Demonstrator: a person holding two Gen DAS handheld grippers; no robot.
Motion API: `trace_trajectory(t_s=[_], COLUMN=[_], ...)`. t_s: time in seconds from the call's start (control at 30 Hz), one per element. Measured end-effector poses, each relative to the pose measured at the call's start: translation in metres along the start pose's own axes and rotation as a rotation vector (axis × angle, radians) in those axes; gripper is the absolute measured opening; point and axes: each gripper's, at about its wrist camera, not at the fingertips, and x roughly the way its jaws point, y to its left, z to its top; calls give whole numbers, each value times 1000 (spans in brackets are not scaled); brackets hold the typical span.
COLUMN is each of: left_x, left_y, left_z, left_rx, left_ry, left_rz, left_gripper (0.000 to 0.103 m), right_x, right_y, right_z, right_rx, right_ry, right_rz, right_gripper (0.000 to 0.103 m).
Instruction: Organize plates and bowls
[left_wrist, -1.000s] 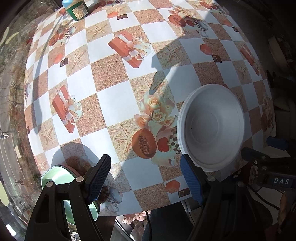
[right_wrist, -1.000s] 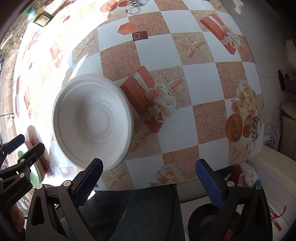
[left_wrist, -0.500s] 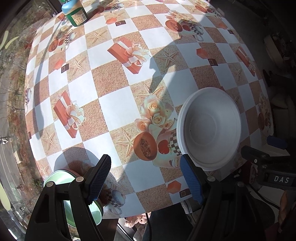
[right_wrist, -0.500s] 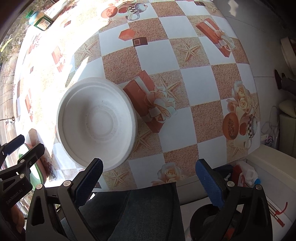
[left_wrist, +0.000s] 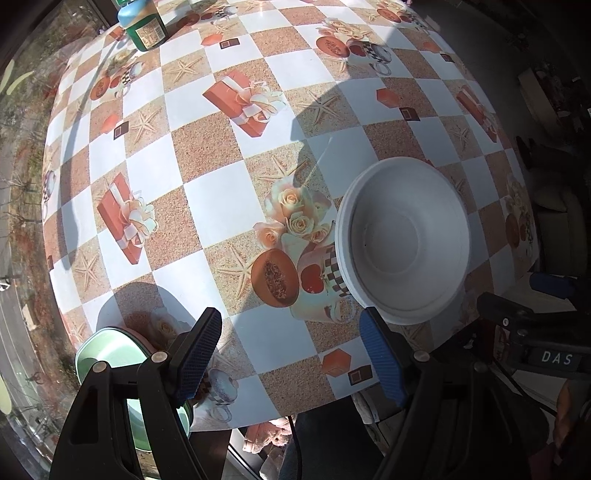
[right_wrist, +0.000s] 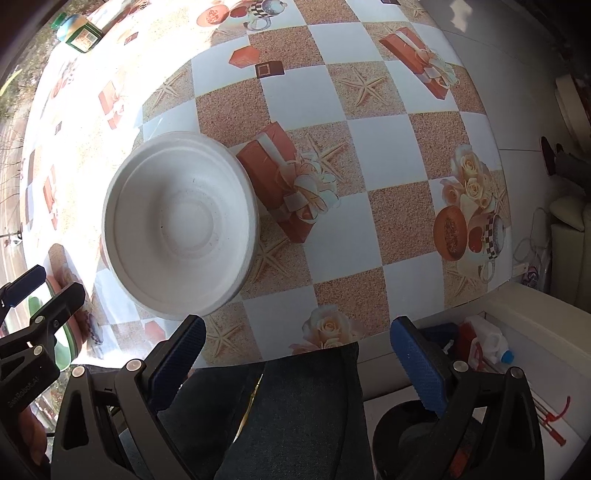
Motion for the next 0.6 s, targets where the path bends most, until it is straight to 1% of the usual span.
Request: trace_trajectory(t_s=[0.17, 0.27, 0.37, 0.47, 0.6], left_x=[2, 3, 8, 16, 29], left_y=[4, 5, 4, 0, -4], left_z=[5, 6, 8, 14, 25], left_rx=[-81, -119, -151, -177, -194], left_ry=[-7, -6, 3, 19, 28], left_rz=[1, 9, 21, 12, 35], left_gripper=[80, 80, 80, 80, 80], right_x=[4, 5, 11, 18, 31], right_y=[7, 6, 3, 5, 11], right_z=[15, 24, 36, 48, 61], right_rx=[-93, -115, -126, -141, -163], right_ry=[9, 1, 16, 23, 36], right_rz=[-14, 3, 16, 31, 16], right_gripper=[100, 100, 100, 100, 100])
